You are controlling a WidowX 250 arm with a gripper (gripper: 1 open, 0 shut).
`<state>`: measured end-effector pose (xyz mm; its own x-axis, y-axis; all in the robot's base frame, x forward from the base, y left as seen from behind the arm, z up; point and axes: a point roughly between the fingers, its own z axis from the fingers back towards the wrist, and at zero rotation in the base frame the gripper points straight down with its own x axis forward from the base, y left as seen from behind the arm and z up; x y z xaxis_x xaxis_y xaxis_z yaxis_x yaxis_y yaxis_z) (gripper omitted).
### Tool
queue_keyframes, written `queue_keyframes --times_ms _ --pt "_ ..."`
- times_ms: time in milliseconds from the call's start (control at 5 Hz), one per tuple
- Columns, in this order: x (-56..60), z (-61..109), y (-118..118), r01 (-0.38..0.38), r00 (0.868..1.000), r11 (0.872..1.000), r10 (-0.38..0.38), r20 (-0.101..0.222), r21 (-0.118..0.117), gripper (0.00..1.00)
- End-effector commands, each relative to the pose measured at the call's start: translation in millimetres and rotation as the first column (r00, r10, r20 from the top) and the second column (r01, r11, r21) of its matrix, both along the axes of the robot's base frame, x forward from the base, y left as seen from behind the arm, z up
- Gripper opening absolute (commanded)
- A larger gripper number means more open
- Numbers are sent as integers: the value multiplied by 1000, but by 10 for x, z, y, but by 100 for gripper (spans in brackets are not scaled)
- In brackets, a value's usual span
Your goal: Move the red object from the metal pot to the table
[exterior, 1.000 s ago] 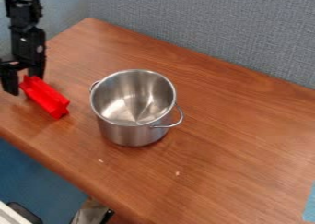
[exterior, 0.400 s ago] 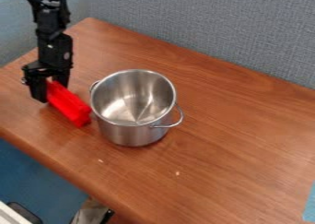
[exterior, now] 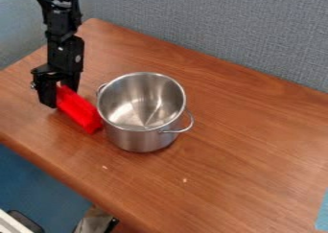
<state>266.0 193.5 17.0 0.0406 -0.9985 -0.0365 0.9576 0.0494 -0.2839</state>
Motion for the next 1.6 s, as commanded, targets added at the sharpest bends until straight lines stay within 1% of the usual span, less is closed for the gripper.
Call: queue_keyframes --times_ms 0,200,400,600,800,1000,1200,1400 --pt "33 186 -24 18 999 999 -20 44 37 0" --pt "20 169 -121 43 998 998 -45 39 38 0" --pt "118 115 -124 171 984 984 -173 41 39 0" --pt "219 59 -125 298 953 954 -300 41 41 0" --pt "180 13 -74 192 980 981 -193 37 35 0" --pt "136 -30 -35 82 996 996 -83 29 33 0" --pt "90 -67 -9 -30 999 999 29 22 30 0" --pt "11 2 -39 -59 998 998 59 -2 36 0"
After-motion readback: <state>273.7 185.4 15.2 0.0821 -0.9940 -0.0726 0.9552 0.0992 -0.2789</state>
